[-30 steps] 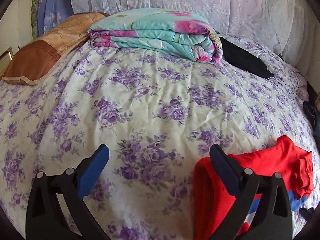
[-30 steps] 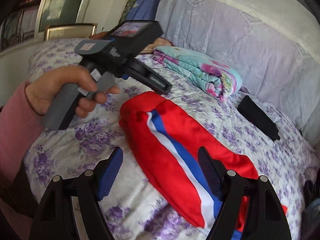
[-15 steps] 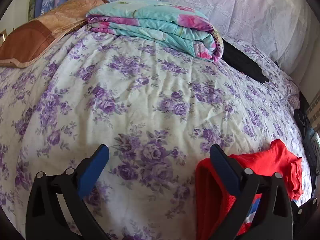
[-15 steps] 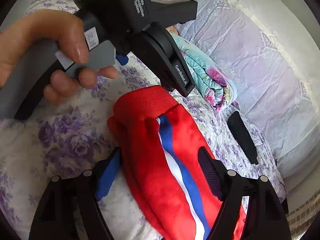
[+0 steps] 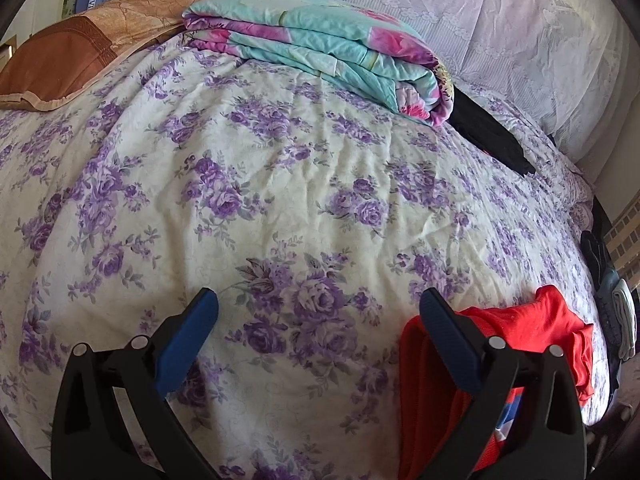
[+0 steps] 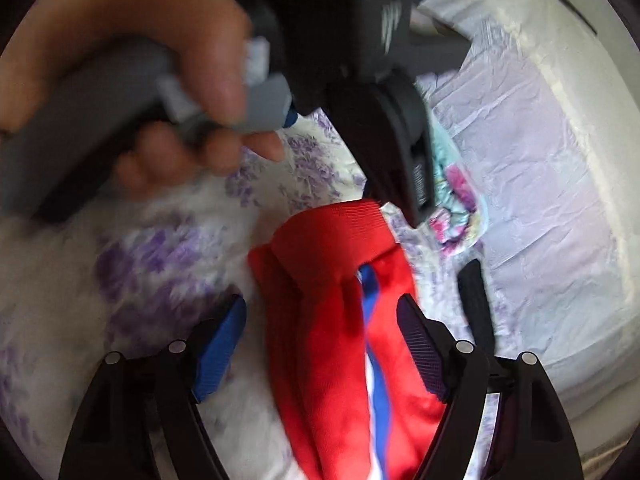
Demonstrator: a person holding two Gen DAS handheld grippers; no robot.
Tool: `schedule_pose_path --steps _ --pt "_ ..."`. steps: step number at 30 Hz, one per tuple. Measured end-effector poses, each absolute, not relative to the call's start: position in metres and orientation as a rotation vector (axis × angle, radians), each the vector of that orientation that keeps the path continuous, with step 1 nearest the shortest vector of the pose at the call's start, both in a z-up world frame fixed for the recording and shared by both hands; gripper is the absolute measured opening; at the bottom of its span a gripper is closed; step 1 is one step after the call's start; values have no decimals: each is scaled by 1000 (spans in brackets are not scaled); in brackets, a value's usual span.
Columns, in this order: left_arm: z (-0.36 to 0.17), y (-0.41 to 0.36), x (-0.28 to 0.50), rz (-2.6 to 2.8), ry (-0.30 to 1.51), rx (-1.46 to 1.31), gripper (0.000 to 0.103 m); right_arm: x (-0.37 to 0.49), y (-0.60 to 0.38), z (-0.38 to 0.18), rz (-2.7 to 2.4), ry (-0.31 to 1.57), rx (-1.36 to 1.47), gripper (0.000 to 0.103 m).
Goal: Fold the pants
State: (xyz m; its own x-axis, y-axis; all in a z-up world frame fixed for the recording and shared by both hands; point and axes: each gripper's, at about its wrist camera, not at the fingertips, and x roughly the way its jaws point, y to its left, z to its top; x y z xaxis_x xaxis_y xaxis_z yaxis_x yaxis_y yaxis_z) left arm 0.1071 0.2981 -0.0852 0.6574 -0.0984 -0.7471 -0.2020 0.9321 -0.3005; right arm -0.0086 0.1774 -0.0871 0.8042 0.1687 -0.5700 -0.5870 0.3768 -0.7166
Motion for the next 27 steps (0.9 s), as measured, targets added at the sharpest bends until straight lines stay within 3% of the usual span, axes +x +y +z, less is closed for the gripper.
schedule_pose_path --steps 1,2,7,15,27 --pt "-85 299 107 59 858 -380 99 -3 177 -87 514 461 -1050 59" --pt "-86 300 106 55 859 -387 99 0 176 -87 519 482 -1021 58" --pt "-84 305 103 36 842 -431 99 -9 159 -74 500 424 -928 29" --pt "-59 310 83 -239 787 -658 99 -14 116 -44 508 395 -680 27" --pt "-77 264 94 -567 1018 -891 99 -26 112 -52 503 347 -657 27"
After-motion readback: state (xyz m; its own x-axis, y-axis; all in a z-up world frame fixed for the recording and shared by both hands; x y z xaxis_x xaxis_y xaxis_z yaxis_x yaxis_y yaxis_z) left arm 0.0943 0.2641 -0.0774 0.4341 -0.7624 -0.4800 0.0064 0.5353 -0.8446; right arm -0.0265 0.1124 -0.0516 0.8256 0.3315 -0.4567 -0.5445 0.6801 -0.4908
